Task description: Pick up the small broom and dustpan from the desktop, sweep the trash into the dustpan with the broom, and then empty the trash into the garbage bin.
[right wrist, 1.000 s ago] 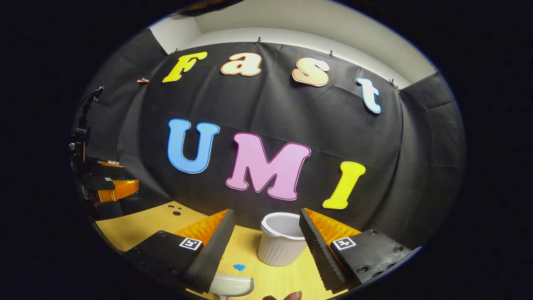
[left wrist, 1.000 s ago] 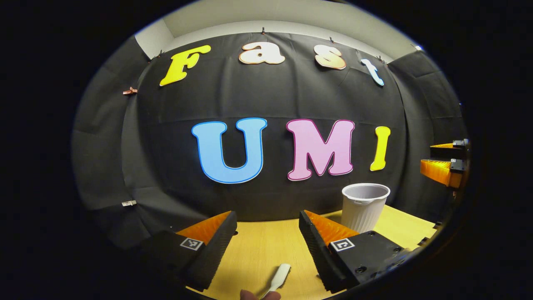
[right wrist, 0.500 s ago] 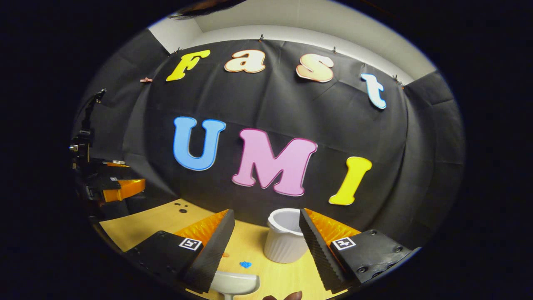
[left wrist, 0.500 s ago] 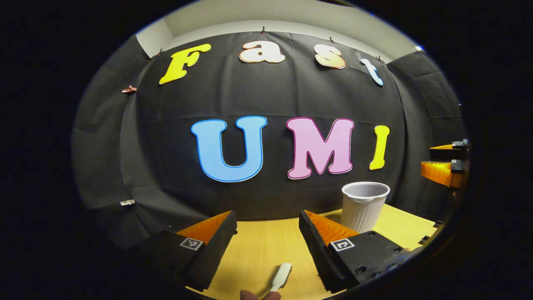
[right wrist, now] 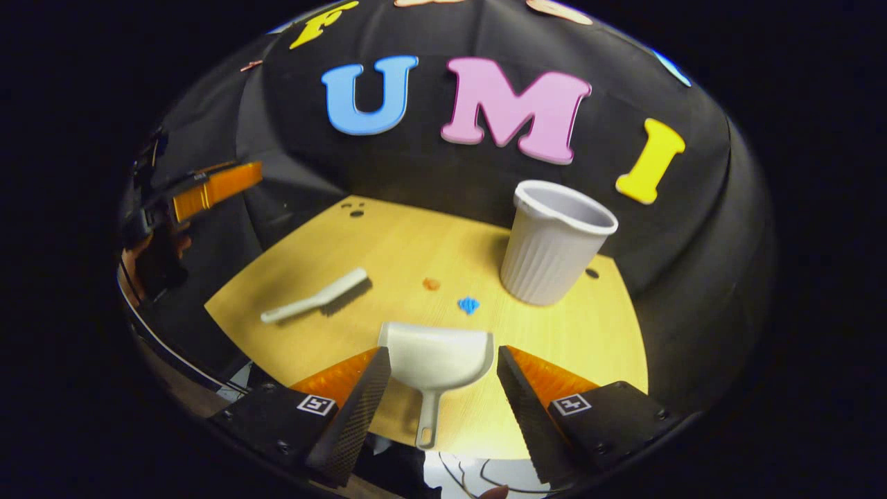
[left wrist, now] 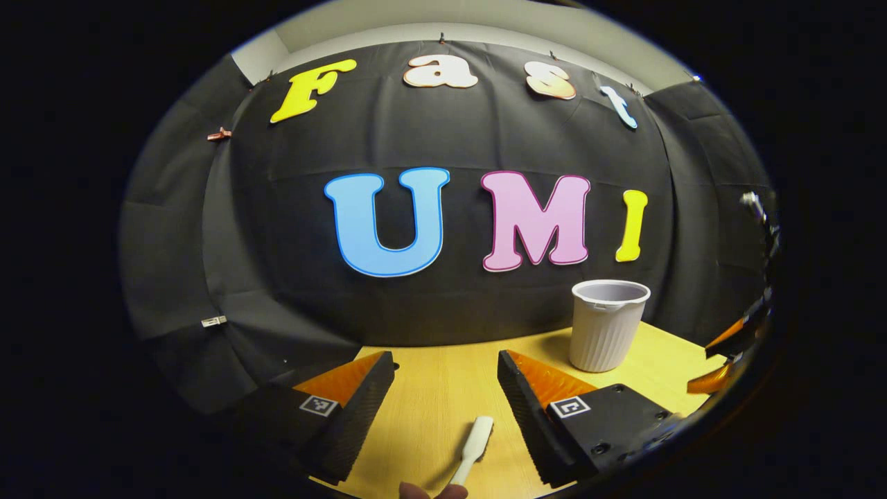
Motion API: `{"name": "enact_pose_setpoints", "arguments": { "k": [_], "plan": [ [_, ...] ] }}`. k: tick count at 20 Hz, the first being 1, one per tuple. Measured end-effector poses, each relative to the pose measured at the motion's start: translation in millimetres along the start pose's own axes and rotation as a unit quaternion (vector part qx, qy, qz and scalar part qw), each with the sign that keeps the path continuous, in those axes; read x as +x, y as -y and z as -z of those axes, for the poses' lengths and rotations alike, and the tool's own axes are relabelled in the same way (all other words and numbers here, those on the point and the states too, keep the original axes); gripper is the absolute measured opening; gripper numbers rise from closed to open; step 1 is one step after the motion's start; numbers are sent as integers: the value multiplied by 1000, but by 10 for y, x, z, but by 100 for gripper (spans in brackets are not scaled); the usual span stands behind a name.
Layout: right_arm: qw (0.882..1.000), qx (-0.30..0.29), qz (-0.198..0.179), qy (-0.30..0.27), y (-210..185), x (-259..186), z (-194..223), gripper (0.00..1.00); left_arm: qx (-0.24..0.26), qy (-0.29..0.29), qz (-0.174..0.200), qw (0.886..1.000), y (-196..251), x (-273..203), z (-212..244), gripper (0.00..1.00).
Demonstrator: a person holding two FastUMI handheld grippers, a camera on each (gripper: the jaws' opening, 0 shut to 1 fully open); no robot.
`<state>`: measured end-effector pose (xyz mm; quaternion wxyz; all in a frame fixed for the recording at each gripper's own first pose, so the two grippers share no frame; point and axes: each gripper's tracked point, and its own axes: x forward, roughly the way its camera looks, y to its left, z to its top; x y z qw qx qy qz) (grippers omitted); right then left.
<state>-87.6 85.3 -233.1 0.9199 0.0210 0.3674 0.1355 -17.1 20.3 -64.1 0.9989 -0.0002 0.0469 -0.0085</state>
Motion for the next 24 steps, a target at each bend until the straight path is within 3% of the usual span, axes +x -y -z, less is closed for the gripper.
{"name": "enact_pose_setpoints", "arguments": {
  "k": [4,7,10,12,17,19,20,22,23,24],
  "plan": [
    [994,10,-16,-112,-47,522,898,97,3,-9,4,1000,22,-107,108,95],
    [985,44,-13,-169,-66,848,1284,96,9,-11,1,1000,2,-194,138,95],
    [978,74,0,-196,-59,1133,1467,94,15,-13,-4,1000,-28,-260,172,95],
    [974,62,10,-217,-43,1326,1566,93,15,-17,-9,1000,-46,-293,193,95],
    [966,77,-1,-246,-138,1542,1564,92,20,-23,-22,999,-101,-346,236,93],
    [964,81,1,-255,-120,1574,1535,86,24,-26,-27,999,-138,-362,280,94],
    [963,78,0,-258,-109,1593,1534,77,26,-30,-29,999,-150,-358,333,96],
    [962,78,5,-261,-104,1586,1495,37,34,-42,-33,998,-170,-345,405,97],
    [965,76,4,-250,-105,1626,1488,37,38,-47,-34,998,-175,-327,439,100],
    [966,78,2,-246,-103,1623,1487,37,40,-56,-33,997,-180,-301,505,97]
  ]
}}
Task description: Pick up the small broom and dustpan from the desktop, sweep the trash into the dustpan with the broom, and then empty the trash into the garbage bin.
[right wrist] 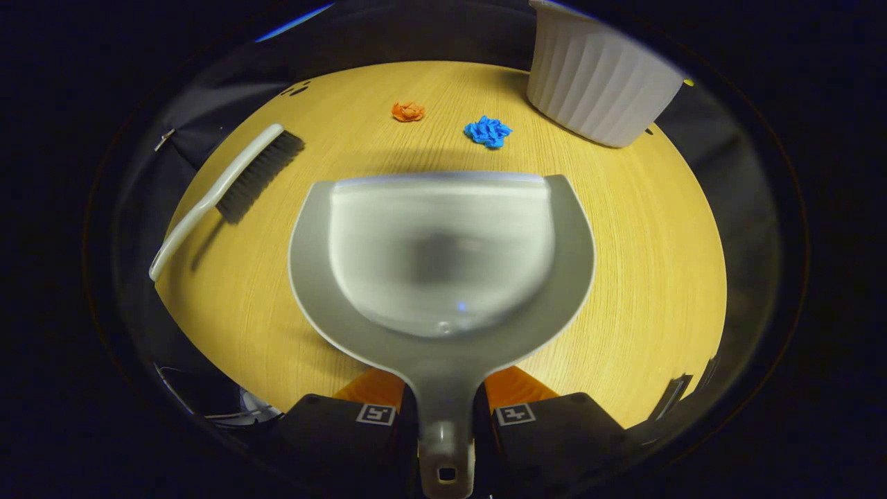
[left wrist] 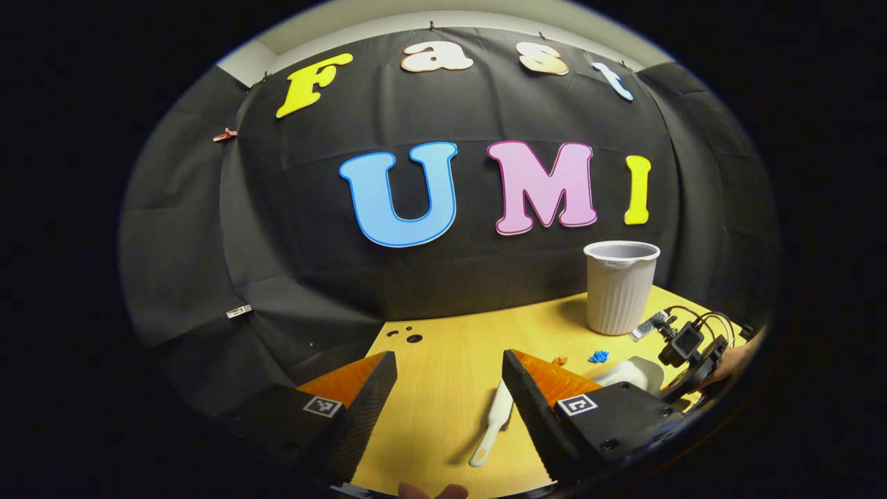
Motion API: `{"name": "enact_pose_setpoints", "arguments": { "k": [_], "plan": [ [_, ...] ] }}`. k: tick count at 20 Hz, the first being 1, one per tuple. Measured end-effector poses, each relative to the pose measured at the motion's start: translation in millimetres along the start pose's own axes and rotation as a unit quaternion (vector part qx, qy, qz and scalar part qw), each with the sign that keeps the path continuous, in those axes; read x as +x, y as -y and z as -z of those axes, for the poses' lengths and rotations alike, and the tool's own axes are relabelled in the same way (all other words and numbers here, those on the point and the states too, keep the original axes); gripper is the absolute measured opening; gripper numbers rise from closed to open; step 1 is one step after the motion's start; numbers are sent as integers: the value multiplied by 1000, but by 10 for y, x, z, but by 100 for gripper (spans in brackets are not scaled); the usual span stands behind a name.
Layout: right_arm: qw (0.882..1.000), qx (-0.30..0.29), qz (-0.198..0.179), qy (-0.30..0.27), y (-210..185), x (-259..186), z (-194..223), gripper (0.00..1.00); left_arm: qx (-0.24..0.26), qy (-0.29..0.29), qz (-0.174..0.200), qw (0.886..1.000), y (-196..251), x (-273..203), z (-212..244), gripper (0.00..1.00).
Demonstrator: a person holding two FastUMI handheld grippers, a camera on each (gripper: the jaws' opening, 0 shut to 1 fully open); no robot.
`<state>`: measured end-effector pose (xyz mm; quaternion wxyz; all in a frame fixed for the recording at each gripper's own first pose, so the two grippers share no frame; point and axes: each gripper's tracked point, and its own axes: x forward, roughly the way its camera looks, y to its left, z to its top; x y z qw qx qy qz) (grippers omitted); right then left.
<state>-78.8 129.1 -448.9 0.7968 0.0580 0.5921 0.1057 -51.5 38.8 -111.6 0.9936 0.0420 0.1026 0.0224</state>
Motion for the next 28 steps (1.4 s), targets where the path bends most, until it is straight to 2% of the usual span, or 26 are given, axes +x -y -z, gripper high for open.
{"name": "enact_pose_setpoints", "arguments": {
  "k": [3,4,6,7,10,11,12,15,17,18,19,20,23,25,26,28],
  "plan": [
    [1000,-5,-18,5,14,-44,-12,39,-9,-46,28,998,108,153,238,96],
    [1000,-13,-20,14,44,-101,-38,33,-16,-72,43,996,157,196,375,100],
    [998,-44,-16,32,150,-250,-94,39,-15,-135,60,989,229,330,704,97],
    [997,-60,-11,38,220,-336,-113,35,-7,-166,65,984,250,384,863,97],
    [995,-92,-2,49,427,-527,-135,33,17,-267,98,958,349,499,1395,94],
    [994,-96,-1,51,486,-575,-133,36,22,-293,108,950,395,556,1549,92],
    [994,-96,0,51,537,-614,-116,39,26,-319,118,940,446,639,1724,89],
    [996,-81,-2,46,667,-678,-59,36,22,-393,150,907,575,740,2097,84],
    [997,-68,-1,44,741,-687,-28,36,18,-424,159,891,627,852,2330,80],
    [997,-65,-1,41,776,-685,-19,36,18,-436,159,885,645,920,2399,75],
    [997,-62,1,37,816,-688,10,39,21,-448,159,880,659,987,2460,74],
    [998,-62,2,33,850,-685,26,36,24,-457,161,874,681,1031,2496,72],
    [998,-56,3,28,924,-685,32,36,30,-475,171,863,764,1116,2549,69],
    [998,-53,2,25,957,-687,26,36,31,-482,177,858,839,1165,2610,56],
    [998,-54,1,22,966,-685,24,36,33,-485,178,855,870,1176,2640,45],
    [998,-61,-1,18,975,-694,14,39,35,-493,176,851,891,1170,2705,43]
  ]
}}
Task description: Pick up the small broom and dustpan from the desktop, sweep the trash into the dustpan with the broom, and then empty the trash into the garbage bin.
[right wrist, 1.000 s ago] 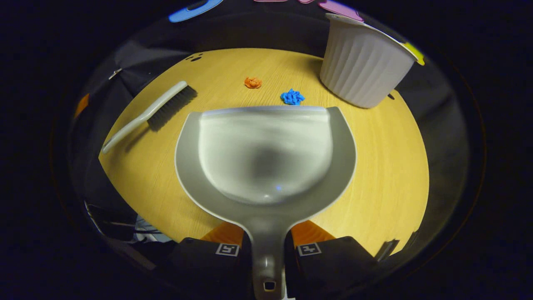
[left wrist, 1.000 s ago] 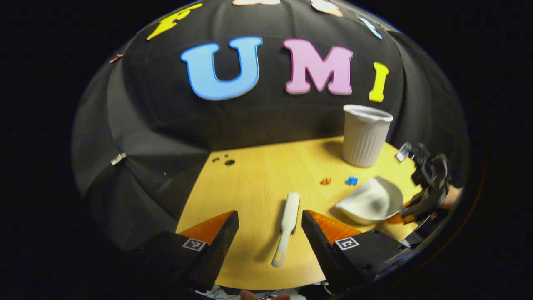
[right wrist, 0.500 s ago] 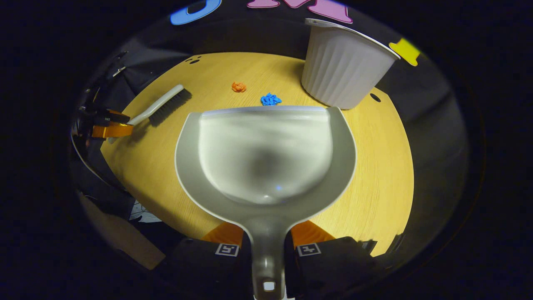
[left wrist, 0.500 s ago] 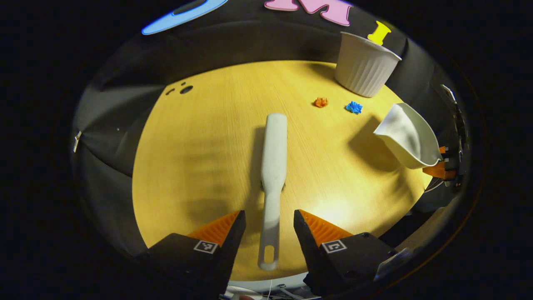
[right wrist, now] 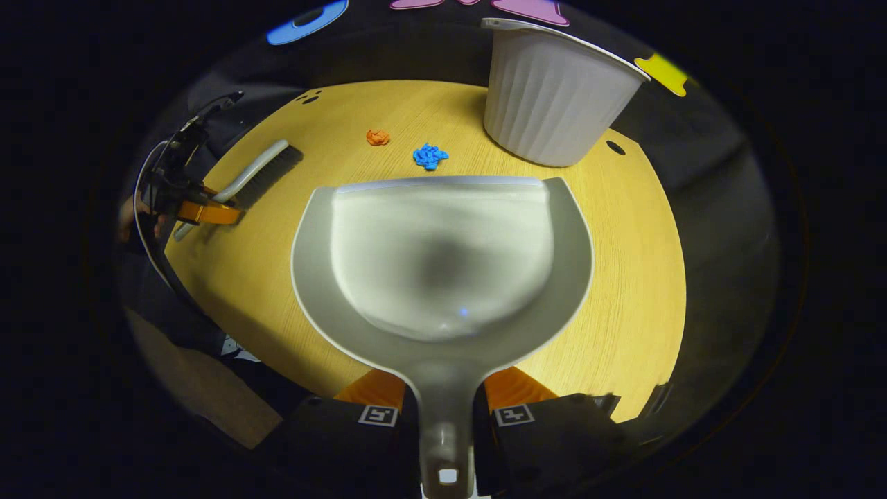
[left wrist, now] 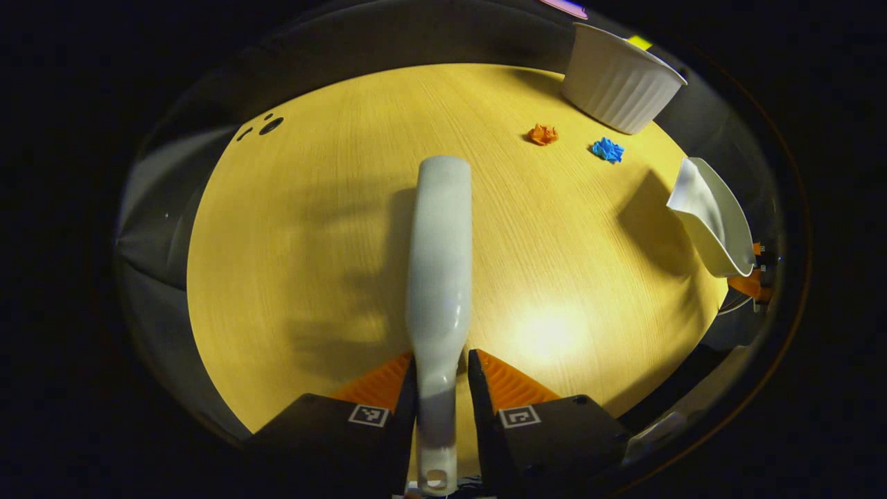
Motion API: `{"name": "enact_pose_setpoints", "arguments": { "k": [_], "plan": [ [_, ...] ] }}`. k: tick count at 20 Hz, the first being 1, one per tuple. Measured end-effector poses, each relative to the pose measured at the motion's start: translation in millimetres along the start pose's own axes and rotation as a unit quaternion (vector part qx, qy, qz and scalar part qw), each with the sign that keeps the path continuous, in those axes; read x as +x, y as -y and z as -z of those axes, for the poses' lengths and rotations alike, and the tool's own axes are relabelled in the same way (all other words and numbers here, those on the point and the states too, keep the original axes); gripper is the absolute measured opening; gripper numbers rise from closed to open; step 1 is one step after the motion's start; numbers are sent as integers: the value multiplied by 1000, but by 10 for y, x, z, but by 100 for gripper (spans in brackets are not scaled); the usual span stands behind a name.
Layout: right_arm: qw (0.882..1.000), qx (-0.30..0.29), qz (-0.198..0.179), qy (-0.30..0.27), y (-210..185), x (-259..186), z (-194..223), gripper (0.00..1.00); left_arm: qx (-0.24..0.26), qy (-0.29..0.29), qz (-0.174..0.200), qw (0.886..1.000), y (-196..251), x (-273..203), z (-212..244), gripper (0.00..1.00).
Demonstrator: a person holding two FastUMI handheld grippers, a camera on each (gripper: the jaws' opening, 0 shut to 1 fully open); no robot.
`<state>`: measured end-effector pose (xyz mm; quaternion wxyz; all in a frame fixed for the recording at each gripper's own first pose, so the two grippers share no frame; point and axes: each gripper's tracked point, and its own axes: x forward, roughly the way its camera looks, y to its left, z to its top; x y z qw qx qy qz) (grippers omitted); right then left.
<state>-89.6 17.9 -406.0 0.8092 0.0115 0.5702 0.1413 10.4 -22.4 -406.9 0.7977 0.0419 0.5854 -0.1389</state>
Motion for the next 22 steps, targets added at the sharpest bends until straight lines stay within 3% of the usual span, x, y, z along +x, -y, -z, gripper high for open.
{"name": "enact_pose_setpoints", "arguments": {
  "k": [2,3,6,9,12,16,22],
  "plan": [
    [1000,-14,-7,-6,14,-14,-18,36,-5,-5,2,1000,6,34,34,31],
    [1000,-25,-13,-12,13,-30,-43,36,-2,-7,5,1000,-2,22,23,30],
    [994,-70,-37,-70,83,-58,-53,36,18,30,-44,998,-172,-9,-328,24],
    [983,-119,-53,-126,273,-15,-113,39,19,67,-49,996,-109,-26,-921,22],
    [973,-150,-61,-162,452,83,-173,35,59,77,-69,993,-75,61,-1388,22],
    [967,-175,-62,-174,600,207,-224,35,106,65,-72,990,117,309,-1755,23],
    [967,-182,-71,-163,674,330,-290,36,168,47,-64,983,435,480,-2038,23]
  ]
}}
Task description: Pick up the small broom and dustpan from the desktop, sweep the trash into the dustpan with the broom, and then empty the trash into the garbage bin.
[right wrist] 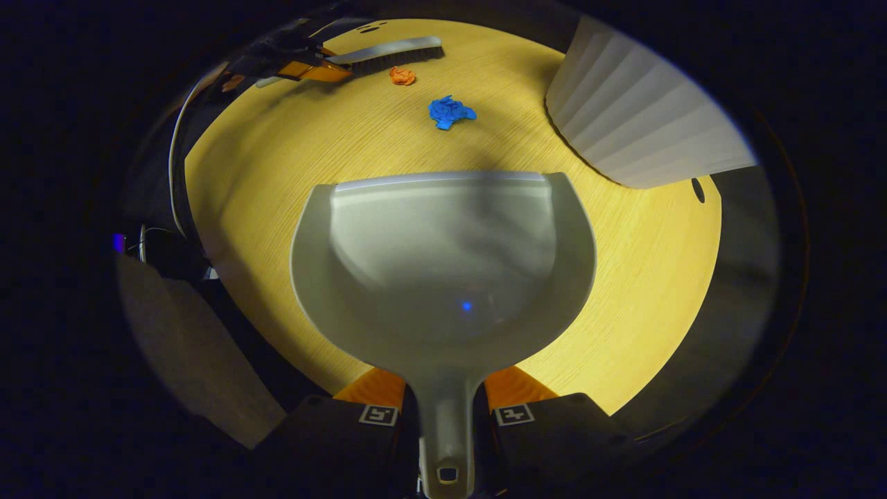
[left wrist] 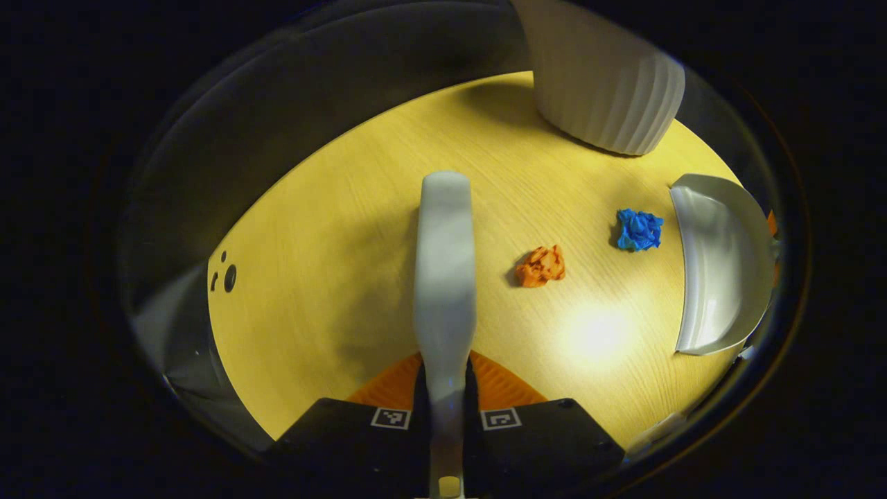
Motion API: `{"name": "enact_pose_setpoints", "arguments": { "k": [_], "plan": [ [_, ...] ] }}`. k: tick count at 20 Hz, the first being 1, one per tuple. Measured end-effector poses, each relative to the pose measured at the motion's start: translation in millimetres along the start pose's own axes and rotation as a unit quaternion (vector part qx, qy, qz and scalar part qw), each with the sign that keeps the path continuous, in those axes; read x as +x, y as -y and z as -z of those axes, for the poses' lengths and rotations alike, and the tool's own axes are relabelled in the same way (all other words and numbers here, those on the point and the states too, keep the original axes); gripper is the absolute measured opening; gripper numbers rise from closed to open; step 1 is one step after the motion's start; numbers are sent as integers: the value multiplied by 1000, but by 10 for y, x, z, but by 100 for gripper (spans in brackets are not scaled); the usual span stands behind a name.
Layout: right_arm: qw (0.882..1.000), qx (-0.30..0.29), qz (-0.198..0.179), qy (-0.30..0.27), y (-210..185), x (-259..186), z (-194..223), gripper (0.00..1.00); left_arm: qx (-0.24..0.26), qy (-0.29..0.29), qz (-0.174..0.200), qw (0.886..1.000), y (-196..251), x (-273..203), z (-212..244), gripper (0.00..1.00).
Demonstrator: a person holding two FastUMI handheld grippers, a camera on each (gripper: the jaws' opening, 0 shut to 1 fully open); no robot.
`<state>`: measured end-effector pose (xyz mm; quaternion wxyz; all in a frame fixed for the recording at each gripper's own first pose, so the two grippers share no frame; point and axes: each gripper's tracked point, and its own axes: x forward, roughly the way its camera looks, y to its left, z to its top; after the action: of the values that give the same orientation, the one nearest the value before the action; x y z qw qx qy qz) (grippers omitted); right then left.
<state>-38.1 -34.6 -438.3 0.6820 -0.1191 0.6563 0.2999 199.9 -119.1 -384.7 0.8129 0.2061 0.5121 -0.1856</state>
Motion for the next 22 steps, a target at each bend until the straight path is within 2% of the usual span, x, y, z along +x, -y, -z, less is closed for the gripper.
{"name": "enact_pose_setpoints", "arguments": {
  "k": [2,6,11,12,15,17,22],
  "plan": [
    [1000,-5,1,0,17,31,3,36,20,4,19,1000,223,0,-93,23],
    [1000,-13,0,6,29,66,-9,36,56,12,106,993,970,-109,-198,22],
    [1000,-25,2,5,52,108,21,39,66,0,244,967,1801,-463,-118,22],
    [1000,-25,2,6,50,108,13,36,64,-2,263,963,1869,-551,-79,22],
    [1000,-24,4,14,58,123,-7,33,49,-9,294,954,1979,-640,18,22],
    [999,-21,6,26,47,155,-6,36,38,-14,311,950,2057,-720,40,22],
    [995,36,19,86,-132,237,-8,36,10,4,309,951,1993,-935,142,22]
  ]
}}
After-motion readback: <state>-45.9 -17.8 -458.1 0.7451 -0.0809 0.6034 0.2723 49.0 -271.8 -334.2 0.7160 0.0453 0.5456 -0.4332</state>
